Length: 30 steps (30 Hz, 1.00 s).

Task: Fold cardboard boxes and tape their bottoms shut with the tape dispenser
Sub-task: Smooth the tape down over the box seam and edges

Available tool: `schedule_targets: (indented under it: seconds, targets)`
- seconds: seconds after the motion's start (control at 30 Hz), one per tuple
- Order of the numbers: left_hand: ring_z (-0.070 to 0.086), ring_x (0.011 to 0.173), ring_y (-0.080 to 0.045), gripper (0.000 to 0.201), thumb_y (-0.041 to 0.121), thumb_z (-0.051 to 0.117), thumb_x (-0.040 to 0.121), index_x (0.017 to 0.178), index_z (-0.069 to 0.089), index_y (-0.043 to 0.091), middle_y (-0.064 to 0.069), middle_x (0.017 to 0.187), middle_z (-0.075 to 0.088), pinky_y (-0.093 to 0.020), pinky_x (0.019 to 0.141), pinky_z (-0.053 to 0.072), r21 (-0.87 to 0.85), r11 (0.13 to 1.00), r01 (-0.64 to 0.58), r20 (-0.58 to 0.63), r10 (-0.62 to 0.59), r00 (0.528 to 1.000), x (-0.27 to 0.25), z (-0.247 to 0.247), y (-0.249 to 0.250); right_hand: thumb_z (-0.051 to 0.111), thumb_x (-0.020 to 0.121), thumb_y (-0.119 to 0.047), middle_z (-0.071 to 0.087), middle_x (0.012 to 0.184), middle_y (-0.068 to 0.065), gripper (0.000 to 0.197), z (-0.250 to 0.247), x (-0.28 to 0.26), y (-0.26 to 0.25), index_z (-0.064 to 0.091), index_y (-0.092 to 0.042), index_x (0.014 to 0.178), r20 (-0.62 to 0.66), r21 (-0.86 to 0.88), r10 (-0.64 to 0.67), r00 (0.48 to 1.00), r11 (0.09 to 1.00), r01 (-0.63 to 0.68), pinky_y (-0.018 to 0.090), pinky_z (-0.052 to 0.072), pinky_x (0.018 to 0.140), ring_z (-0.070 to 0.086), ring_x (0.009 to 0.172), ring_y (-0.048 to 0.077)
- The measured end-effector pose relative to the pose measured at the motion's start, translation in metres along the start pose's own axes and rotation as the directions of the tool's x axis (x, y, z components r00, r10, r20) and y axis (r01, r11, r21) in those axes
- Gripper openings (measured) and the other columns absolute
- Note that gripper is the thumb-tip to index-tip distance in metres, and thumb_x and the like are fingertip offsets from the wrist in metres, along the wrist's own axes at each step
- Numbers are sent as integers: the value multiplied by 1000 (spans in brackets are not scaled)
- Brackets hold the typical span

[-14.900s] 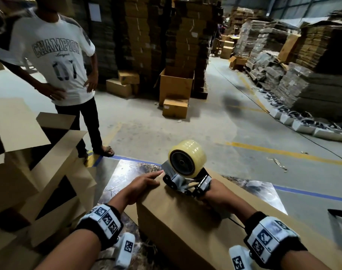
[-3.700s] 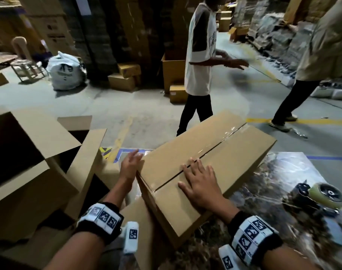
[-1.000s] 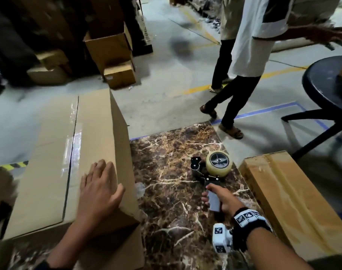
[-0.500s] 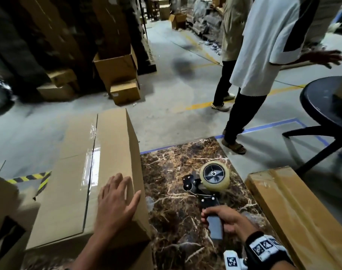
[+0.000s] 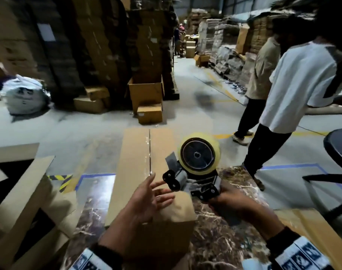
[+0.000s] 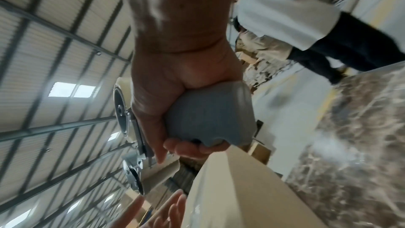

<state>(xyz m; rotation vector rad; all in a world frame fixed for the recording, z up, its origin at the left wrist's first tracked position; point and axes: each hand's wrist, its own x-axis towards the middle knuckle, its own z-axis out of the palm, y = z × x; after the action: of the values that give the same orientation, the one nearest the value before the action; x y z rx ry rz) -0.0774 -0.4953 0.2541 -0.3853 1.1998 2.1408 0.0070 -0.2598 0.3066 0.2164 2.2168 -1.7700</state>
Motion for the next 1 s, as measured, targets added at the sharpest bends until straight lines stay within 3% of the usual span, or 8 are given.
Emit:
schedule_targets:
  seconds: [0.4,0.47,0.57,0.63,0.8,0.87,0.93,1.0]
  targets:
    - [73,78,-30,31,12,57,97,117,63,-11,-26,110,66,-28,59,61,-594,797,109,275,73,959,-61,-90,-2,69,85,0,56,62,9,8,102,25,-50,66,-6,81,224,-312,18,974,948,54,28,43,49,50,56,19]
    - [73,83,-26,31,9,63,91,118,65,-7,-21,113,68,-19,69,55,-582,808,93,285,95,954,-64,-102,-4,69,86,-1,53,65,13,9,114,27,-55,65,-4,79,250,-335,31,968,941,56,29,42,49,48,59,22]
    - [71,62,-24,73,-5,84,68,134,53,4,-20,101,67,-16,39,50,-575,814,80,250,82,965,-65,-116,-5,73,82,-7,53,64,13,9,125,30,-59,67,-7,75,293,-349,36,955,935,72,32,41,51,47,59,23]
    - [69,55,-22,76,-6,72,79,146,42,14,-19,102,62,-14,33,45,-588,808,35,195,99,976,-69,-123,-7,73,79,-8,54,64,12,8,131,32,-61,67,-9,73,317,-350,34,948,933,84,31,42,52,48,57,22]
    - [64,106,-36,50,6,35,90,139,41,1,-25,143,46,-41,67,62,-690,724,-4,131,129,983,-70,-141,-15,70,86,-2,55,64,10,22,140,36,-63,70,-16,69,376,-391,54,925,914,105,32,42,53,48,55,21]
    - [69,97,-33,31,10,43,92,116,54,-6,-27,120,63,-33,53,60,-641,767,-35,129,153,980,-77,-141,-14,70,86,-3,57,63,10,21,142,36,-64,71,-16,70,389,-408,70,919,907,104,32,43,53,49,55,21]
    - [68,55,-20,13,3,54,82,92,59,-4,-18,78,69,-19,35,47,-516,853,-83,139,179,974,-83,-139,-15,71,85,-5,59,64,9,14,144,36,-64,72,-12,73,396,-432,88,914,896,101,33,43,54,51,56,21]
    - [62,51,-14,25,-5,65,68,92,61,-1,-10,72,67,-17,38,45,-273,937,-217,61,241,969,-82,-141,-18,73,85,-6,60,65,10,9,146,37,-64,72,-9,76,404,-442,101,909,892,98,33,44,54,51,58,22]
